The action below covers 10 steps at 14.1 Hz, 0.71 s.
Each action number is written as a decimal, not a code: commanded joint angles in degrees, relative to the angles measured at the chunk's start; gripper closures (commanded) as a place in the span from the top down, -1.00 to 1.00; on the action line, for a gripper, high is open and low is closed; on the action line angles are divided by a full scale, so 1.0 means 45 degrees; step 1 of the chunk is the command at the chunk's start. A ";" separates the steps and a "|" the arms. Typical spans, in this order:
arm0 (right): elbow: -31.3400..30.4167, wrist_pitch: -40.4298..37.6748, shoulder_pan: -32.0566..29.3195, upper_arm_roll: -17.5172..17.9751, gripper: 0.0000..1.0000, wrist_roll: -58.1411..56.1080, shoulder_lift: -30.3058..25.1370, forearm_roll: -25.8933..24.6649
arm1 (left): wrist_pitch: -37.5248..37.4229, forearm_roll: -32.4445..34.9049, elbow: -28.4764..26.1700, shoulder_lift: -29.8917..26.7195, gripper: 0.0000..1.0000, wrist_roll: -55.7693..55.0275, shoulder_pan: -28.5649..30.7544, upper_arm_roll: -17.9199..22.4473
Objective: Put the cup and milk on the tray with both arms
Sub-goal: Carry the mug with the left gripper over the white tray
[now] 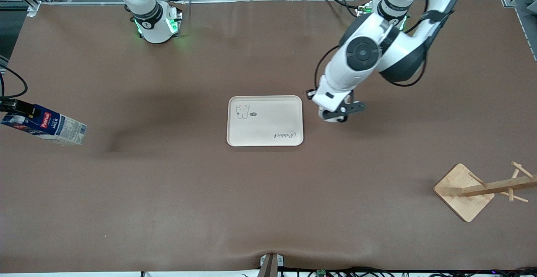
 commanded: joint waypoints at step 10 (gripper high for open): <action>0.0439 -0.1333 0.1771 0.0080 -0.49 0.0608 0.0400 0.0147 | -0.0496 0.0082 0.2939 0.4769 -1.00 -0.3765 -0.3121 0.0474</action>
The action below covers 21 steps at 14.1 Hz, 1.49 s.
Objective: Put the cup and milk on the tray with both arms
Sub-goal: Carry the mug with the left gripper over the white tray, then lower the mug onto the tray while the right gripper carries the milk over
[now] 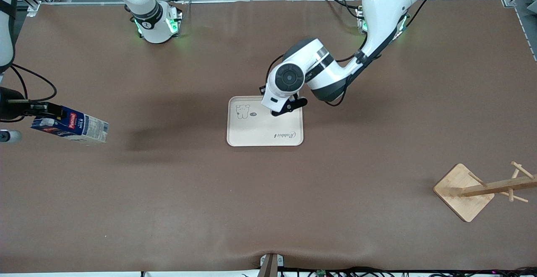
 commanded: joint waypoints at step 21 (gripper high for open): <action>0.0024 -0.0695 0.5597 -0.0058 -0.51 0.7648 0.0492 0.2682 | -0.0428 -0.0023 0.1258 0.1913 -0.62 0.0235 -0.0378 0.0587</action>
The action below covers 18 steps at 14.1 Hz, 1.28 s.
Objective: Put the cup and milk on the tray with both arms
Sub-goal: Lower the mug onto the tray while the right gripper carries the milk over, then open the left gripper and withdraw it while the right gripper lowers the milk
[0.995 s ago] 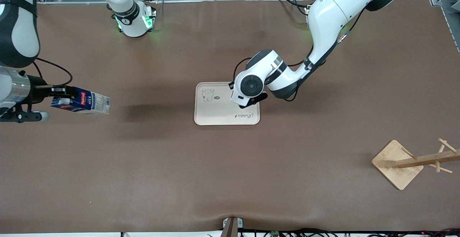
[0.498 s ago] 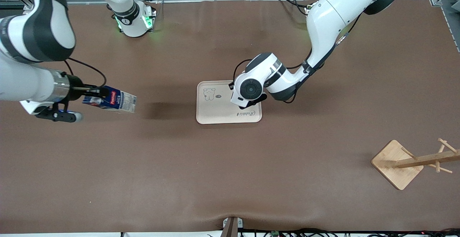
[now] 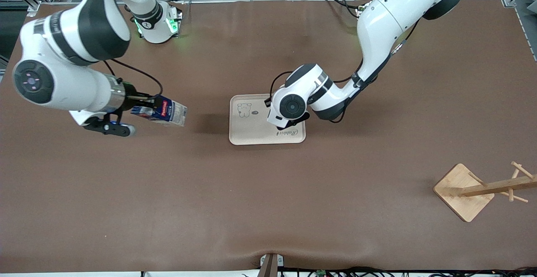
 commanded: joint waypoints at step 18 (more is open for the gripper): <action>0.0430 0.4661 0.4628 -0.0126 -0.45 0.3417 0.3213 0.0921 | -0.3780 0.3666 0.2409 -0.4697 1.00 0.3979 0.3434 0.0095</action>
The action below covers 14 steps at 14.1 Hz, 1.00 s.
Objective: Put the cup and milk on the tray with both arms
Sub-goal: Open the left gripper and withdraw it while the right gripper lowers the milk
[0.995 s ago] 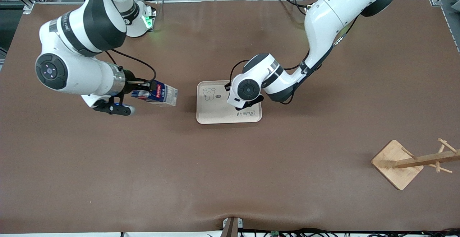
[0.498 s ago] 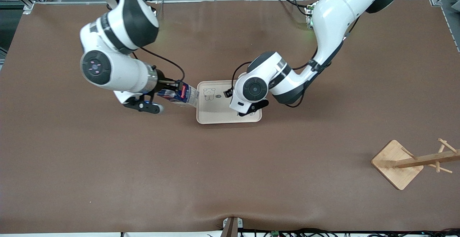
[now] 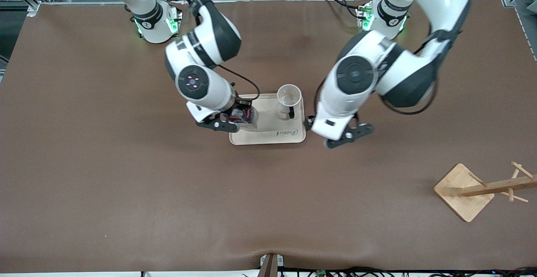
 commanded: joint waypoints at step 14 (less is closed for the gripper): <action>0.0151 -0.0182 0.0582 -0.0125 1.00 0.0201 0.0531 -0.1151 | -0.2506 -0.2449 -0.0643 -0.5643 1.00 0.9927 0.1967 0.4651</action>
